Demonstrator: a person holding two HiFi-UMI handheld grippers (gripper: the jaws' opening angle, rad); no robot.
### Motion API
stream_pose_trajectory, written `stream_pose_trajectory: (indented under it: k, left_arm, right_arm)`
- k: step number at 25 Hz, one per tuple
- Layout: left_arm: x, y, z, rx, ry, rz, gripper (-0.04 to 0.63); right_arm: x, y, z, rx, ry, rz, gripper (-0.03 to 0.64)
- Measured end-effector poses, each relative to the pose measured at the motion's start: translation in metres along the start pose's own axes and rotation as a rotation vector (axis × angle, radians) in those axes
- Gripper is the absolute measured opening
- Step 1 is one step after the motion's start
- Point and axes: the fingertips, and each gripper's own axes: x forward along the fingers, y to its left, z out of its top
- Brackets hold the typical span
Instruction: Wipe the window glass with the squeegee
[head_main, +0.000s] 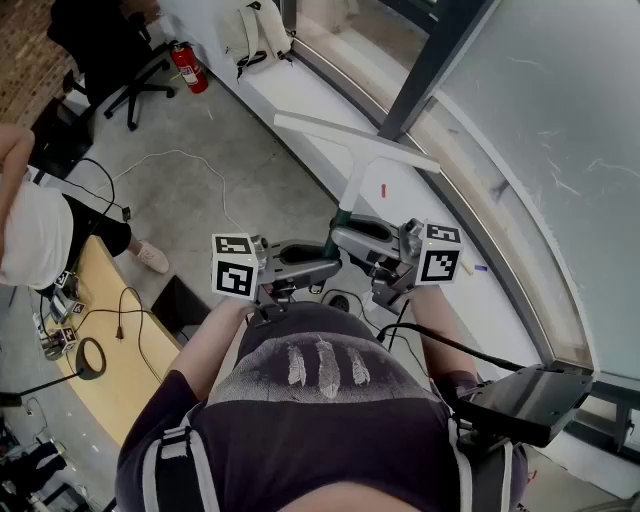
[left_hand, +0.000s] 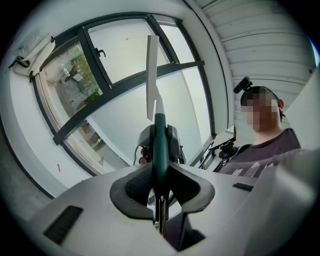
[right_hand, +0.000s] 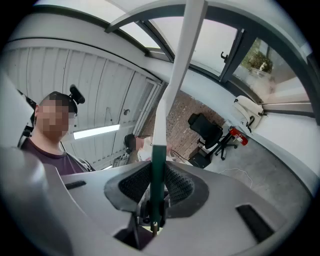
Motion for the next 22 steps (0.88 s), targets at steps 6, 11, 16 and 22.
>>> stream_pose_trajectory:
  k: [6,11,16,22]
  left_arm:
    - [-0.055,0.005,0.021,0.025,-0.024,0.002,0.101]
    - [-0.099,0.013,0.041,0.028,-0.063,0.010,0.101]
    - [-0.122,0.022,0.065,0.053,-0.098,0.023,0.101]
    - [-0.125,0.051,0.105,0.044,-0.144,0.040,0.101]
  right_arm:
    - [0.061,-0.007,-0.001,-0.022,0.036,-0.012,0.086]
    - [0.108,-0.018,0.001,-0.018,0.020,-0.026,0.086]
    - [0.139,-0.027,0.012,-0.074,0.031,-0.048,0.086]
    - [0.154,-0.057,0.048,-0.103,0.024,-0.054,0.086]
